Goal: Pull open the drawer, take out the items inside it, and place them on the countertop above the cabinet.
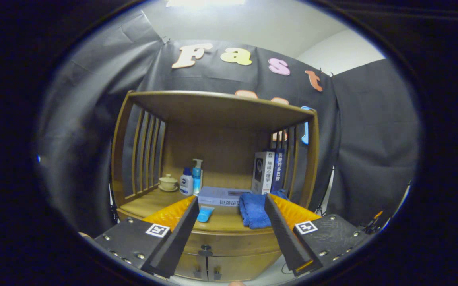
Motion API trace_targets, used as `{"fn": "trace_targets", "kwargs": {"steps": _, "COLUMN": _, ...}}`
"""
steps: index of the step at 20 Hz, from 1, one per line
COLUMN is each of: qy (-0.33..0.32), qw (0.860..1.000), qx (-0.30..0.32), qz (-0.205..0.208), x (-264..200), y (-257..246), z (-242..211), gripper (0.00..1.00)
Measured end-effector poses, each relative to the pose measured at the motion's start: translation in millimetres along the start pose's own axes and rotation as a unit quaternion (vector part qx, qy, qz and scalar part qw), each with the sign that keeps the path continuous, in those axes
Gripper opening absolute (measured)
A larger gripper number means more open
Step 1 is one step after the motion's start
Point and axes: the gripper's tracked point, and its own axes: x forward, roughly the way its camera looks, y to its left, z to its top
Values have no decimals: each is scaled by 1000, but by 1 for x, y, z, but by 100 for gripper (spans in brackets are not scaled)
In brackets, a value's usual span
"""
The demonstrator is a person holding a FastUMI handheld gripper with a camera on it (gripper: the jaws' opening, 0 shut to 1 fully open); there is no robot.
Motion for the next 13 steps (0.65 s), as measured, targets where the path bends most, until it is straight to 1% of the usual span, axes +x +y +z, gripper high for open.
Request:
{"fn": "trace_targets", "kwargs": {"steps": 4, "qy": -22, "qw": 1000, "qx": -13, "qz": -4, "x": -30, "y": -13, "z": 22, "gripper": 99}}
{"fn": "trace_targets", "kwargs": {"steps": 8, "qy": -29, "qw": 999, "qx": -24, "qz": -7, "x": -66, "y": -24, "z": 25, "gripper": 99}}
{"fn": "trace_targets", "kwargs": {"steps": 13, "qy": -41, "qw": 999, "qx": 4, "qz": -10, "x": -115, "y": -40, "z": 31, "gripper": 99}}
